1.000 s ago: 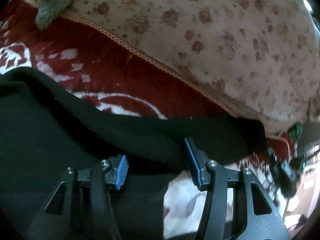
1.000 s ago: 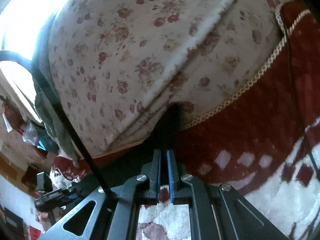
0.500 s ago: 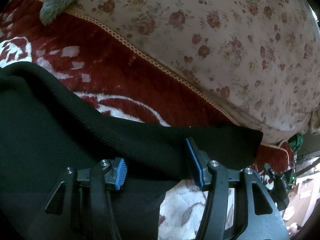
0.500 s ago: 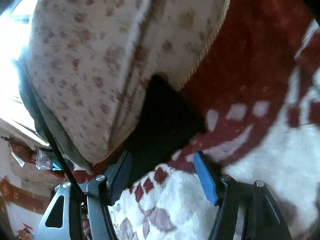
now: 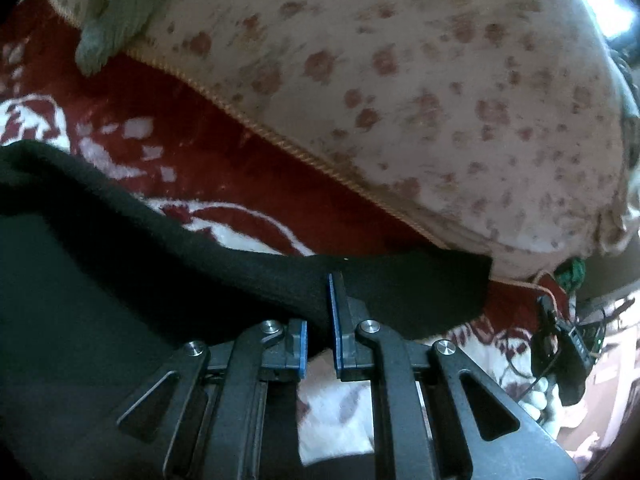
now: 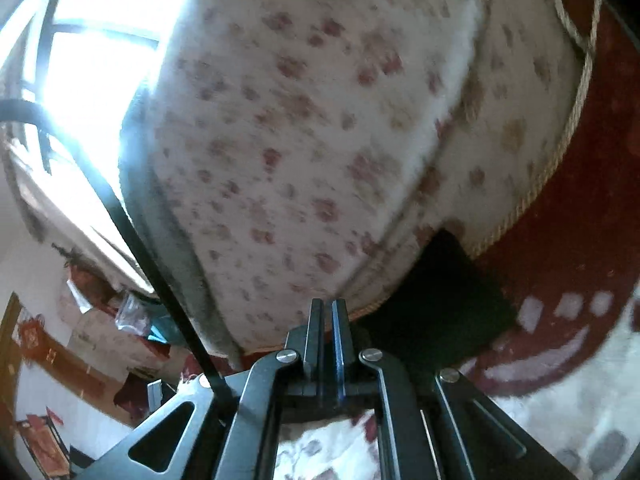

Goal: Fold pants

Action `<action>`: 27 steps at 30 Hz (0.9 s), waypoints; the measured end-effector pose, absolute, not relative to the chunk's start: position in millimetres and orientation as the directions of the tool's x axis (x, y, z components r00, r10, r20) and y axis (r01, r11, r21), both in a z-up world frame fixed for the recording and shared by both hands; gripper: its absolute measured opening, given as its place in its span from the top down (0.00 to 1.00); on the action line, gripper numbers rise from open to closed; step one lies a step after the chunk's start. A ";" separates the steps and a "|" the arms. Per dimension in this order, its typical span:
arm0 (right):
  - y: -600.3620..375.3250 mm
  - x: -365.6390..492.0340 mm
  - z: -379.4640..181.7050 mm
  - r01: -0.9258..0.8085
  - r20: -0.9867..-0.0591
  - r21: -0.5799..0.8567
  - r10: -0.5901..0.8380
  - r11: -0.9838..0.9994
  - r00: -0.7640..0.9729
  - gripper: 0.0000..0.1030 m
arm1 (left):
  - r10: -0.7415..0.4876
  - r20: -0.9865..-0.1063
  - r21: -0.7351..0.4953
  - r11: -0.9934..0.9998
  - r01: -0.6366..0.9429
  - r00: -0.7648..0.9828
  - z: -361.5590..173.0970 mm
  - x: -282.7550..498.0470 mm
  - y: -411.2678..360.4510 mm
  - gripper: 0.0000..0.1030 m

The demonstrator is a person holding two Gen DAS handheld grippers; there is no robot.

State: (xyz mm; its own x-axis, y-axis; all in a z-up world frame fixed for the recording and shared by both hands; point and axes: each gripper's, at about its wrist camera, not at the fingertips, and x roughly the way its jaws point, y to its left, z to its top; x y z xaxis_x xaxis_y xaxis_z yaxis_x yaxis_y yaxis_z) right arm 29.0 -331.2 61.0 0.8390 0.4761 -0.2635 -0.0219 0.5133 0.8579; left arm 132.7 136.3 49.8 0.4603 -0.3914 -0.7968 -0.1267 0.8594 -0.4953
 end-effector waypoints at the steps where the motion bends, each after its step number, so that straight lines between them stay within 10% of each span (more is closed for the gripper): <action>1: -334.4 26.3 63.4 -0.016 -0.270 0.858 0.477 0.513 0.837 0.97 | -0.393 -0.794 -0.497 0.859 -0.122 0.463 54.3 129.2 135.4 0.92; 3: -330.6 21.8 62.8 0.008 -0.304 0.858 0.494 0.514 0.815 0.96 | -0.393 -0.790 -0.498 0.858 -0.121 0.471 61.1 123.1 134.8 0.92; 8: -324.7 15.5 32.4 0.170 -0.444 0.842 0.479 0.512 0.757 0.53 | -0.391 -0.791 -0.498 0.859 -0.122 0.471 65.9 117.1 129.5 0.92; 14: -328.3 44.3 -10.7 0.284 -0.507 0.841 0.491 0.460 0.708 0.50 | -0.388 -0.795 -0.488 0.866 -0.111 0.466 67.1 114.3 129.5 0.92; 17: -324.0 71.7 -18.4 0.290 -0.510 0.838 0.474 0.463 0.717 0.53 | -0.383 -0.800 -0.482 0.868 -0.116 0.461 66.0 116.9 128.8 0.92; 20: -320.9 86.8 -26.0 0.258 -0.454 0.876 0.515 0.408 0.727 0.95 | -0.380 -0.803 -0.482 0.868 -0.124 0.460 64.2 118.6 129.3 0.92; 27: -318.2 43.2 23.5 0.060 -0.276 0.917 0.517 0.394 0.810 0.96 | -0.411 -0.770 -0.518 0.849 -0.103 0.488 83.5 103.1 141.8 0.92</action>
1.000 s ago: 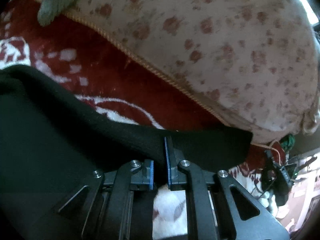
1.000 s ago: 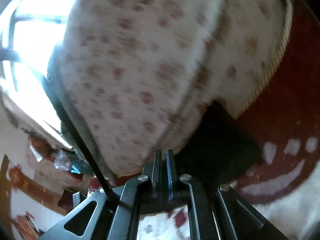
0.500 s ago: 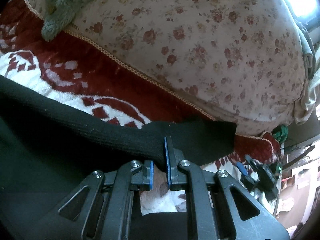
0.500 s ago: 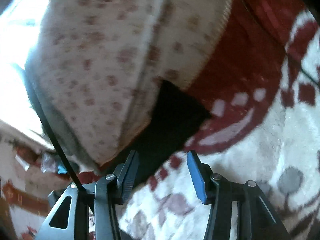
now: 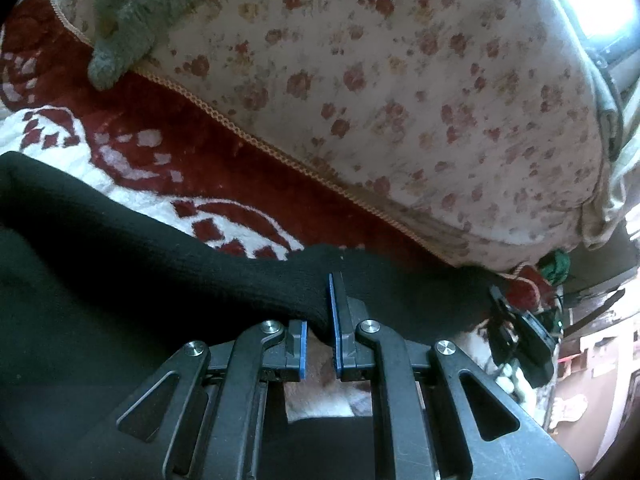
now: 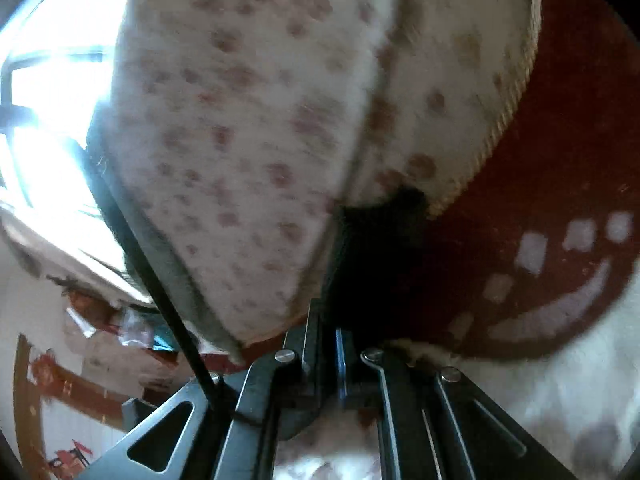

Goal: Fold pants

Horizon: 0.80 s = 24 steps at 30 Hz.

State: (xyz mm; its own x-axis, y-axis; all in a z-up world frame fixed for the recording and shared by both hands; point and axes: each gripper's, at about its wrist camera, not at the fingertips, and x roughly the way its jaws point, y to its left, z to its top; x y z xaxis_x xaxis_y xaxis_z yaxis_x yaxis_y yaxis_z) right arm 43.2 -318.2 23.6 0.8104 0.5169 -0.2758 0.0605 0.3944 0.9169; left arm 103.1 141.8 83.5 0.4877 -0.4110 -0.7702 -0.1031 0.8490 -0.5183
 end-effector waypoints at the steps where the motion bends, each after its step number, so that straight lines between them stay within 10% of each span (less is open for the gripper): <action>1: -321.7 33.5 32.8 0.039 -0.247 0.923 0.513 0.382 0.822 0.96 | -0.415 -0.763 -0.523 0.847 -0.097 0.496 88.4 98.4 143.4 0.92; 11: -323.6 -78.4 98.4 -0.099 -0.157 0.892 0.508 0.441 0.847 0.96 | -0.427 -0.707 -0.501 0.865 0.026 0.563 130.3 11.5 133.3 0.92; 20: -307.6 -185.1 -8.3 0.161 -0.387 0.873 0.452 0.461 0.804 0.96 | -0.323 -0.815 -0.363 0.932 0.010 0.480 42.5 -65.5 102.3 0.92; 24: -315.5 -191.9 -20.9 0.163 -0.341 0.906 0.447 0.390 0.827 0.96 | -0.330 -0.810 -0.391 0.920 -0.028 0.485 31.7 -69.3 105.4 0.92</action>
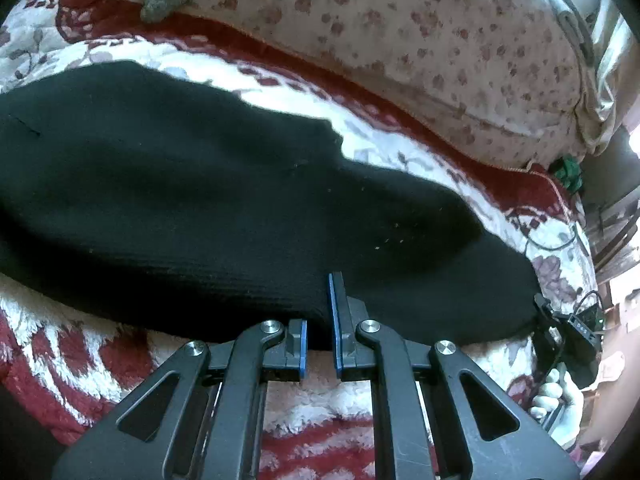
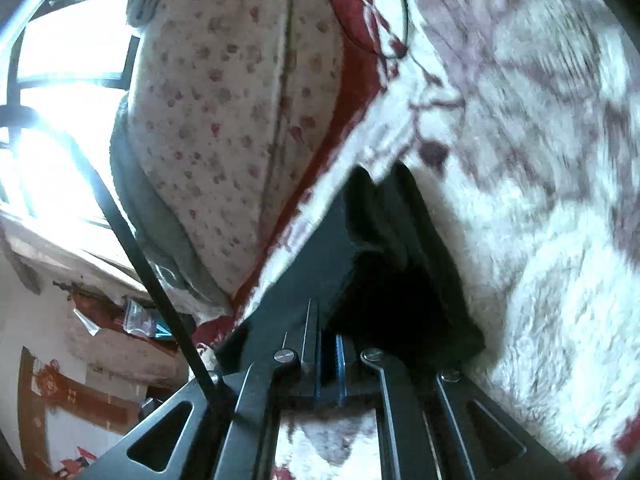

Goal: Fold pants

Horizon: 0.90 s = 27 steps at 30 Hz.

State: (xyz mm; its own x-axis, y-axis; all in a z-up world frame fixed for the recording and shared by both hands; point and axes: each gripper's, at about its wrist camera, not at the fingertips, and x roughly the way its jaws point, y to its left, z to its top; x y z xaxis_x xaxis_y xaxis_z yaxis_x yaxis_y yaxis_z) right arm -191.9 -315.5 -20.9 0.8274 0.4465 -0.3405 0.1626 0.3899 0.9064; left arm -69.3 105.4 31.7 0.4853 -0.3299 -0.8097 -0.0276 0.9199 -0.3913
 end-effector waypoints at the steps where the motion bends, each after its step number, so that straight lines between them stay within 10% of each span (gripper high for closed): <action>1: -314.3 -190.5 -14.2 0.156 -0.355 0.892 0.442 0.424 0.824 0.96 | -0.327 -0.806 -0.390 0.921 -0.026 0.493 33.9 -70.4 105.1 0.92; 14: -322.3 -214.2 3.4 0.136 -0.346 0.871 0.393 0.472 0.852 0.96 | -0.326 -0.797 -0.373 0.928 0.010 0.509 43.5 -77.1 91.2 0.92; 27: -321.5 -215.5 13.1 0.395 -0.631 0.715 0.290 0.576 0.720 0.84 | -0.361 -0.798 -0.412 0.911 0.000 0.482 37.9 -92.2 106.5 0.91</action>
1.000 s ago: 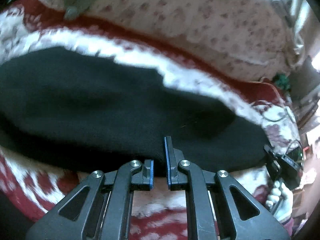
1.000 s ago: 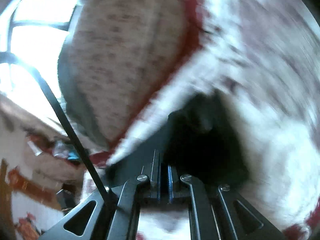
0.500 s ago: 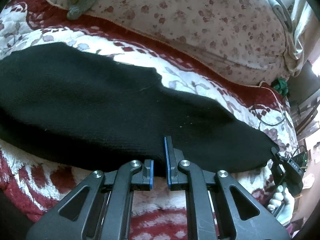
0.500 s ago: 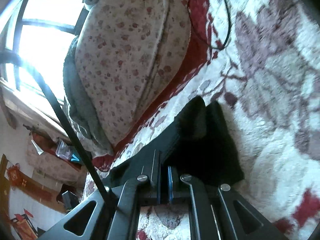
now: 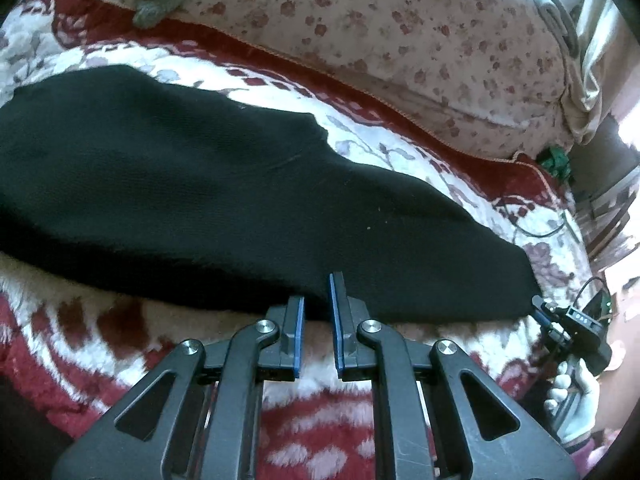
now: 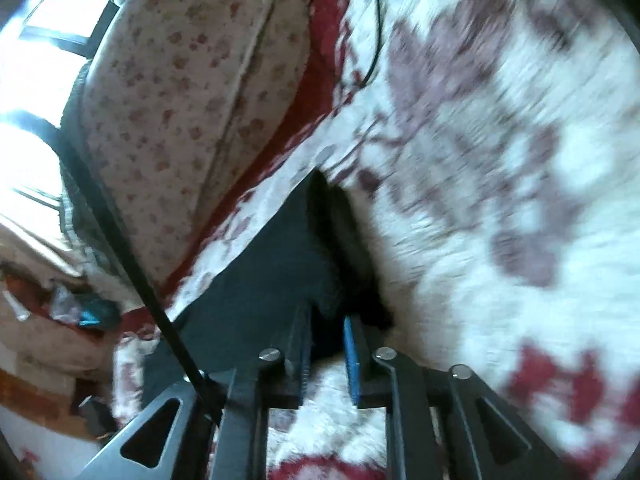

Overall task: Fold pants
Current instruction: 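Fold the pants over with both grippers and release them on the bed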

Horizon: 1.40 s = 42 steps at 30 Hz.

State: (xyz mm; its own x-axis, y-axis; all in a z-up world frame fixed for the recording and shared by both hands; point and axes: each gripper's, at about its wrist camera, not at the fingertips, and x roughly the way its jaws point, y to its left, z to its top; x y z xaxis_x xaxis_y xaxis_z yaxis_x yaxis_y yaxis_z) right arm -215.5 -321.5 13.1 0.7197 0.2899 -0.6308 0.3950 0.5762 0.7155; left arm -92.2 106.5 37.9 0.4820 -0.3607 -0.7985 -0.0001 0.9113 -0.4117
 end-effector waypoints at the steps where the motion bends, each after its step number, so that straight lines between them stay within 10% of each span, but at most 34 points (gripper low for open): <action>1: -324.2 -220.3 19.4 0.400 -0.639 0.699 0.266 0.592 0.722 0.84 | -0.360 -0.797 -0.416 0.910 -0.008 0.485 40.8 -95.5 111.8 0.87; 5: -322.7 -234.4 56.3 0.323 -0.589 0.673 0.218 0.666 0.779 0.77 | -0.314 -0.780 -0.400 0.915 -0.046 0.541 57.8 -111.0 137.6 0.73; 15: -180.1 -161.9 71.3 -0.168 -0.344 0.799 0.668 0.577 0.660 0.61 | -0.197 -0.780 -0.404 0.883 -0.239 0.594 71.0 -122.0 229.2 0.65; 27: 43.8 -82.6 69.6 -0.549 -0.516 0.553 0.775 0.627 0.365 0.60 | -0.166 -0.788 -0.450 0.812 -0.372 0.592 51.7 -109.1 297.9 0.66; 39: 88.6 -88.8 53.8 -0.695 -0.663 0.190 0.613 0.693 0.430 0.56 | -0.141 -0.781 -0.451 0.801 -0.394 0.608 42.7 -88.5 302.2 0.52; 42: 89.9 -86.5 53.9 -0.699 -0.657 0.137 0.593 0.702 0.466 0.69 | -0.120 -0.772 -0.442 0.808 -0.390 0.624 42.8 -86.7 299.8 0.52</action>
